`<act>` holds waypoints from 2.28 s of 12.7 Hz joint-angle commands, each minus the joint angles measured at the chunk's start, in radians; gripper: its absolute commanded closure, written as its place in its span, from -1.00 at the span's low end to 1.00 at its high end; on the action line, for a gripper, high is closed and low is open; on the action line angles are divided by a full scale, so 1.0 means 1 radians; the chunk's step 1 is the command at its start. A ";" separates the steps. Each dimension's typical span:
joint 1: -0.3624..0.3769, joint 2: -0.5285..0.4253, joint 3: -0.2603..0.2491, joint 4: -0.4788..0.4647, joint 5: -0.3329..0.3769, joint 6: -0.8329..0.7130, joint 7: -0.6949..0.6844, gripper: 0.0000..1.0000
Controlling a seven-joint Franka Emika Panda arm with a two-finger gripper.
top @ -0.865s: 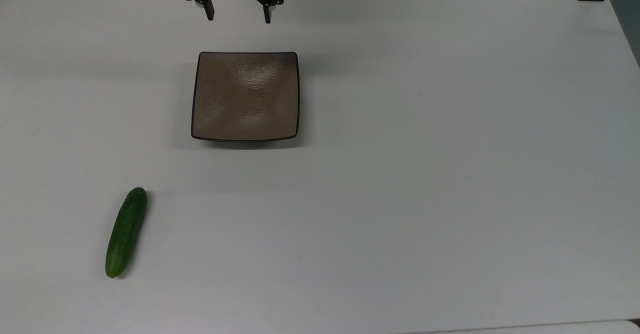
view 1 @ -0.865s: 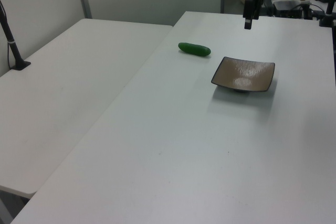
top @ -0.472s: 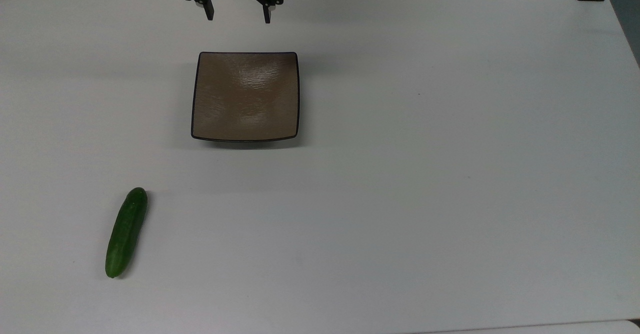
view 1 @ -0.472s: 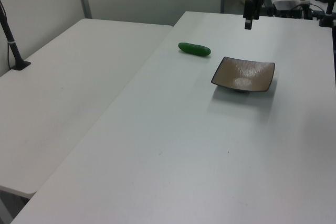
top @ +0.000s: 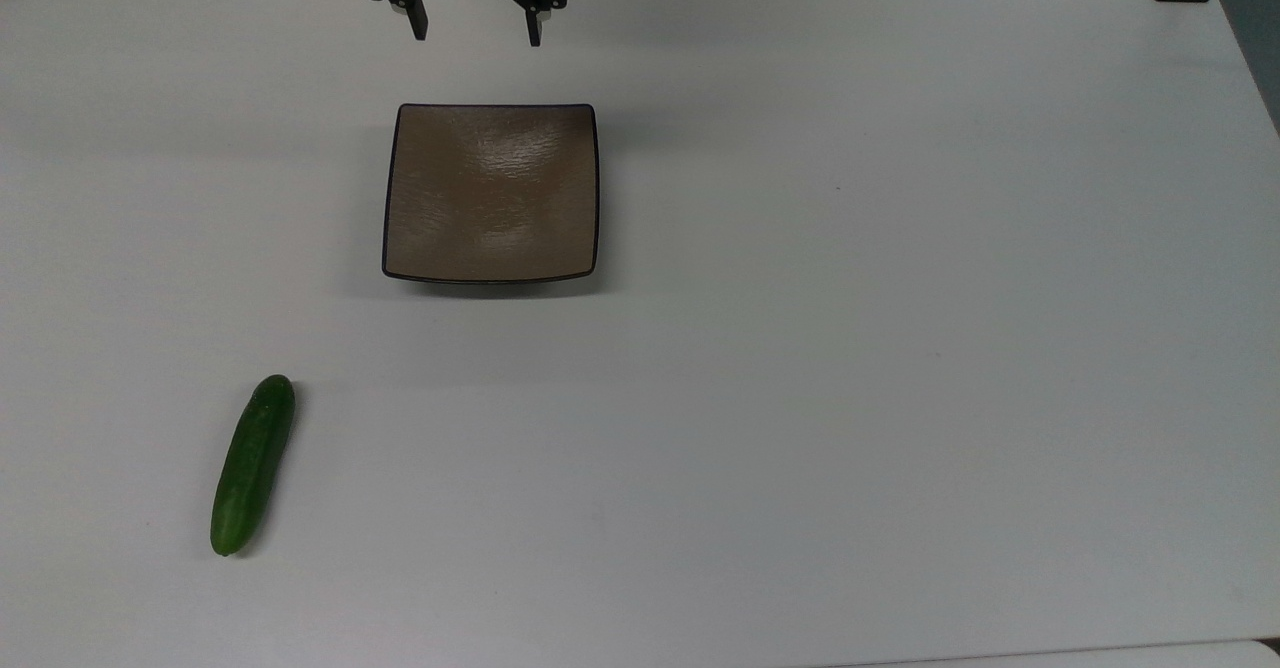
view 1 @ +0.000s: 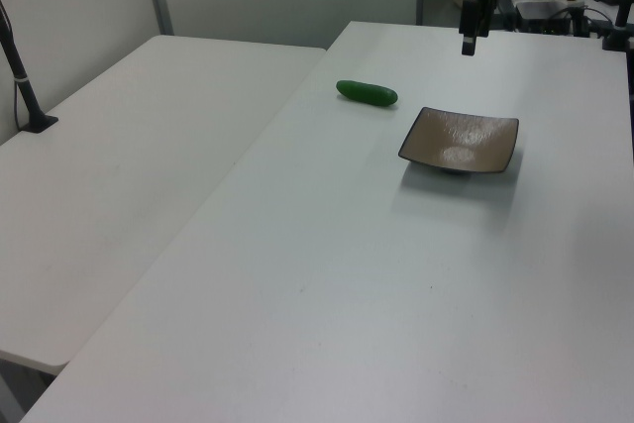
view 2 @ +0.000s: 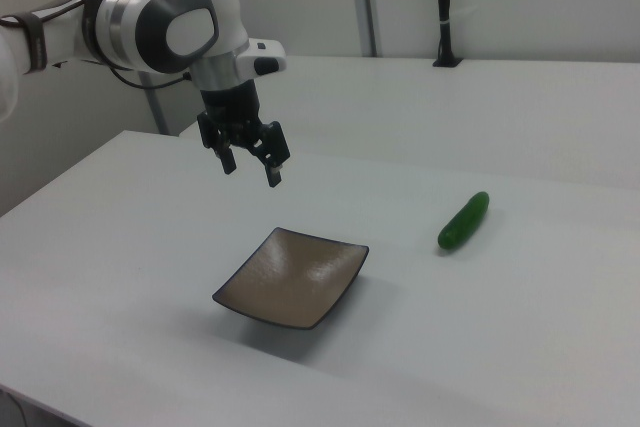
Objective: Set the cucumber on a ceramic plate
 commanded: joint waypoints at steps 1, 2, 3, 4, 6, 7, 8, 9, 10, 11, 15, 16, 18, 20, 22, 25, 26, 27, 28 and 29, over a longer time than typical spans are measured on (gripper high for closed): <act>0.018 -0.005 -0.018 -0.005 -0.017 0.038 -0.023 -1.00; 0.016 0.007 -0.018 0.000 -0.017 0.077 -0.022 -1.00; 0.012 0.021 -0.018 0.003 -0.015 0.124 -0.020 -1.00; 0.006 0.036 -0.021 0.004 -0.014 0.187 -0.020 -1.00; 0.002 0.090 -0.049 0.041 -0.011 0.346 -0.019 -1.00; -0.010 0.155 -0.056 0.100 -0.006 0.383 -0.017 -1.00; -0.019 0.194 -0.058 0.134 -0.010 0.388 -0.019 -1.00; -0.037 0.254 -0.064 0.182 -0.009 0.417 -0.016 -1.00; -0.050 0.288 -0.066 0.201 -0.007 0.475 -0.016 -1.00; -0.062 0.311 -0.066 0.202 -0.007 0.538 -0.016 -1.00; -0.094 0.404 -0.069 0.218 -0.017 0.667 -0.019 -1.00; -0.105 0.456 -0.073 0.259 -0.017 0.712 -0.017 -1.00; -0.134 0.524 -0.073 0.308 -0.026 0.720 -0.020 -1.00; -0.149 0.599 -0.075 0.349 -0.043 0.782 -0.017 -1.00; -0.154 0.644 -0.079 0.353 -0.046 0.830 -0.019 -1.00; -0.168 0.729 -0.079 0.391 -0.060 0.916 0.003 -1.00; -0.168 0.759 -0.079 0.417 -0.061 0.928 0.017 -1.00; -0.169 0.770 -0.079 0.419 -0.063 0.934 0.018 -1.00; -0.169 0.788 -0.079 0.419 -0.070 0.936 0.017 -1.00; -0.169 0.800 -0.079 0.419 -0.093 0.939 0.018 -1.00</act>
